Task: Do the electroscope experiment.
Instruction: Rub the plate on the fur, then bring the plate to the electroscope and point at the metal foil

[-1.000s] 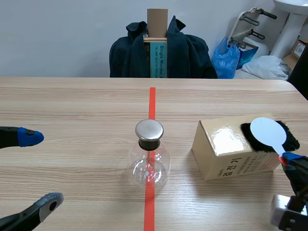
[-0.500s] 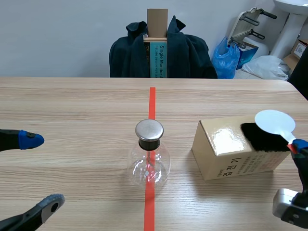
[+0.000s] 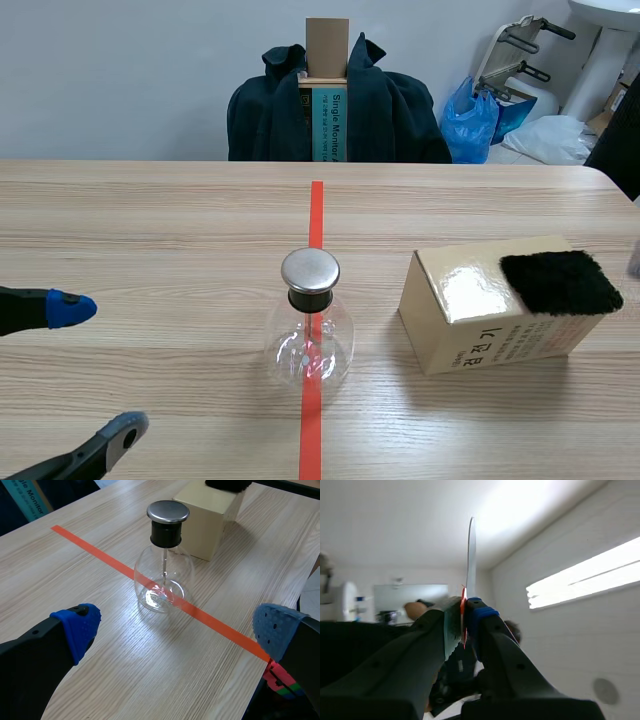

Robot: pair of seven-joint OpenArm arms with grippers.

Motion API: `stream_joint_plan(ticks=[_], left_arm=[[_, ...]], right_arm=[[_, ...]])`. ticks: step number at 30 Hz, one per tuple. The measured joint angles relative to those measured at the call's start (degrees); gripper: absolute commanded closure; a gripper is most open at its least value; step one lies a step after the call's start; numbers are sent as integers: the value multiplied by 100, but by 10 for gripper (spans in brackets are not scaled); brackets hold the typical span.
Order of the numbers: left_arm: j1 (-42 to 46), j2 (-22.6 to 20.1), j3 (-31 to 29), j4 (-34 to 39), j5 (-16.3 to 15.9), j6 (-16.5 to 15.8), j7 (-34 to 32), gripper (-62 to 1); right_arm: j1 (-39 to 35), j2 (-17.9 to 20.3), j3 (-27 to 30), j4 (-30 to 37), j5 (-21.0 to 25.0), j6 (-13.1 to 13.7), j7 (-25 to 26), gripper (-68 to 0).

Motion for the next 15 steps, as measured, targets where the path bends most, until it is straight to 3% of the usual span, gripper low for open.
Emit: stream_joint_plan(ticks=[1, 6, 11, 13, 15], left_arm=[[-50, 2, 2, -24, 0, -4, 28, -614], [-564, 0, 203, -238, -2, 0, 551, -317], [-1252, 48, 881, -592, 0, -50, 638, -86], [-1598, 175, 1150, -787, 0, -48, 636, -30], [-1952, 339, 1416, -1019, 149, -42, 616, -30]], right_arm=[[0, 87, 24, 221, 98, -2, -50, -7], [136, 627, 267, 1322, 872, -2, -527, -7], [431, 999, 557, 2044, 1471, -4, -767, -7], [481, 1067, 669, 2127, 1563, 0, -765, -7], [557, 1073, 743, 2135, 1635, 55, -772, -7]])
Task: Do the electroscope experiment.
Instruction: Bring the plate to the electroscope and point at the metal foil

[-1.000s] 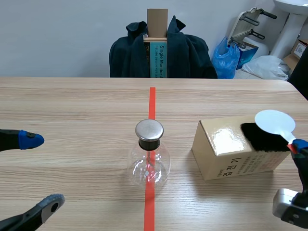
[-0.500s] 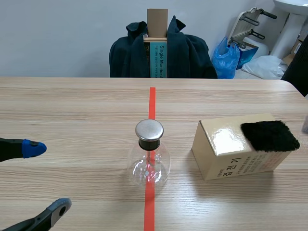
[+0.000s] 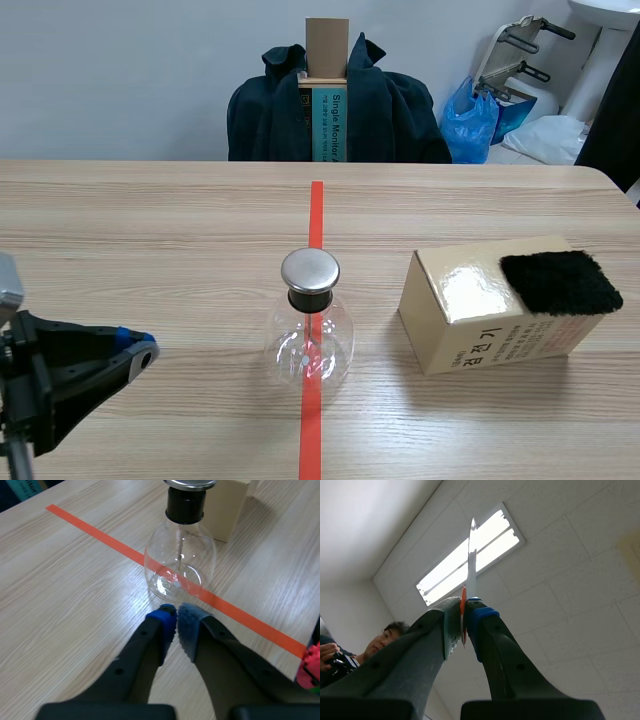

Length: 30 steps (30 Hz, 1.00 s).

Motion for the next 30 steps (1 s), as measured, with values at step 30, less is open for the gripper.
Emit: stream_joint_plan(ticks=[30], left_arm=[[-2253, 1891, 1672, -2728, 927, 50, -192, -30]], right_arm=[[234, 61, -516, -76, 157, 1266, 85, -7]])
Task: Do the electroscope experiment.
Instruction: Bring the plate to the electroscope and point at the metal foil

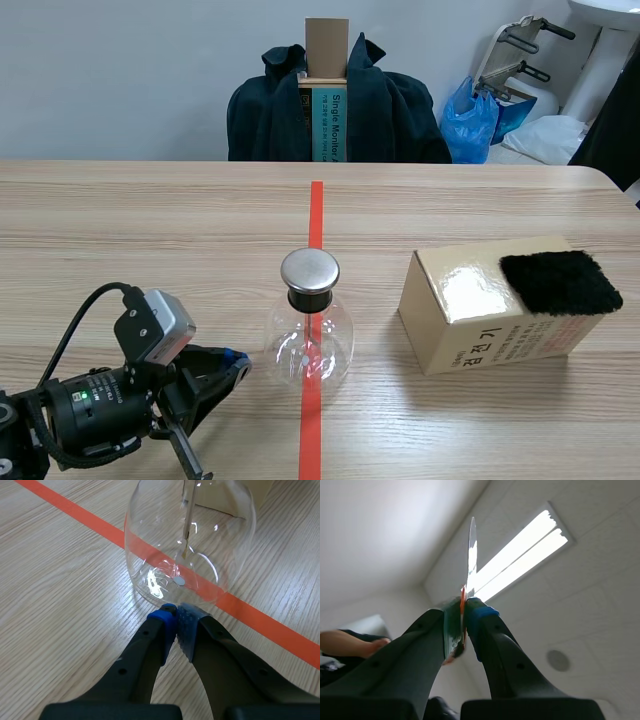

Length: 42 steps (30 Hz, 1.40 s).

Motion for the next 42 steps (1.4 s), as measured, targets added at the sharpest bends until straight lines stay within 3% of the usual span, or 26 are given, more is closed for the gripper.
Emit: stream_joint_plan(ticks=[4, 9, 16, 24, 29, 34, 42], left_arm=[[-13, 24, 0, -17, 0, 11, 0, -30], [-11, 22, 0, -17, 2, 9, 0, -30], [-11, 22, 0, -17, 0, 9, 0, -30], [-11, 22, 0, -17, 0, 9, 0, -30], [-11, 22, 0, -17, 0, 9, 0, -30], [-11, 22, 0, -17, 0, 9, 0, -30], [-11, 22, 0, -17, 0, 9, 0, -30]], right_arm=[[256, -17, -1121, -24, -109, 461, -26, -7], [415, -356, -2459, -402, -925, 826, -81, -7], [365, -833, -3657, -1646, -1773, 826, -55, -7], [319, -938, -3877, -2745, -1891, 754, 247, -7], [315, -935, -3871, -3189, -1891, 341, 448, -7], [127, -933, -3871, -3445, -2061, 136, 702, -7], [-175, -933, -3871, -3449, -2131, -39, 695, -7]])
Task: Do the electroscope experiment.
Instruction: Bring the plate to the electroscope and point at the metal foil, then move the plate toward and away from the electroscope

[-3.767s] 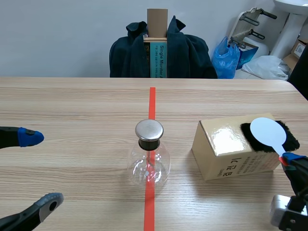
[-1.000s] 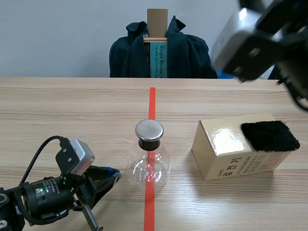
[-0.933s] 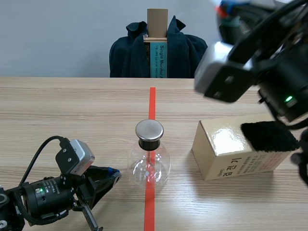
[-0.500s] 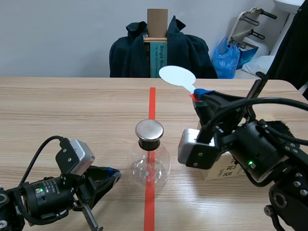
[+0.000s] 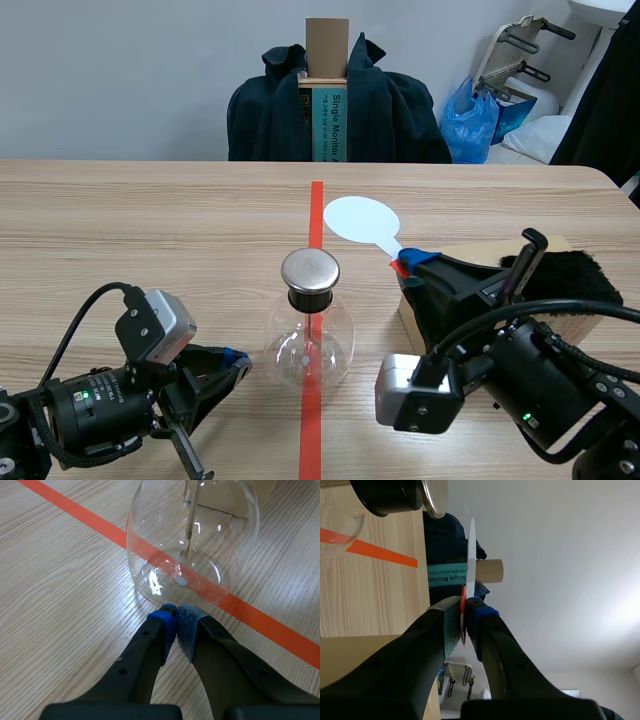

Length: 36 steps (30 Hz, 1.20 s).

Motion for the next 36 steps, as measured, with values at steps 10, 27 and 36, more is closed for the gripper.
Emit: stream_joint_plan(ticks=[10, 27, 36], left_arm=[[0, 0, 0, 0, 0, 0, 0, -30], [0, 0, 0, 0, 0, 0, 0, -30], [0, 0, 0, 0, 0, 0, 0, -30]], right_arm=[[2, 0, 0, 0, -98, -2, 208, -7], [4, 2, 0, 0, -323, -105, 1294, -7], [2, 0, 0, 0, -450, -109, 1377, -7]])
